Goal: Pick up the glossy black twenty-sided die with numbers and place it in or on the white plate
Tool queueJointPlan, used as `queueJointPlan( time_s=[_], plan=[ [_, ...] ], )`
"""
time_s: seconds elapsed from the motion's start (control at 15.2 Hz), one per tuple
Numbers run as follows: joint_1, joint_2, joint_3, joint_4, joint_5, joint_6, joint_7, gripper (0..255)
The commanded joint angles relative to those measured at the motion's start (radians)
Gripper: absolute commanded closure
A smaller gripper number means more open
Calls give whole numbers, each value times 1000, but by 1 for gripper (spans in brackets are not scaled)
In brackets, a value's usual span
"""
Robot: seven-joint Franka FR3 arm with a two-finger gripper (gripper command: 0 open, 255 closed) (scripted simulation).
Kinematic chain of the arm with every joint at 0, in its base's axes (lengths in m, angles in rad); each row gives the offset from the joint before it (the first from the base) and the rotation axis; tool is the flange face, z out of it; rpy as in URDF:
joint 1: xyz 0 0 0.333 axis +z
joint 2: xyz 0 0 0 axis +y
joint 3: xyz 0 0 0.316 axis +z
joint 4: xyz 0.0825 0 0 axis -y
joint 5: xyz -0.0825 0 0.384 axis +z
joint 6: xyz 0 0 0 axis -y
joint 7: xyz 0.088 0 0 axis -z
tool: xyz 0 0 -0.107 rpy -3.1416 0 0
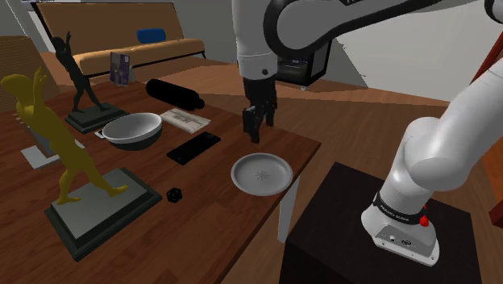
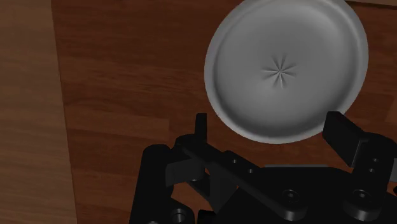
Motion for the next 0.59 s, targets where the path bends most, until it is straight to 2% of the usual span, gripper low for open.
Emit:
queueJointPlan(
  time_s=[0.0, 0.53],
  plan=[
    [7, 69, 37, 52, -10, 12, 53, 0],
    [54, 379, 150, 305, -124, 30, 264, 0]
  ],
)
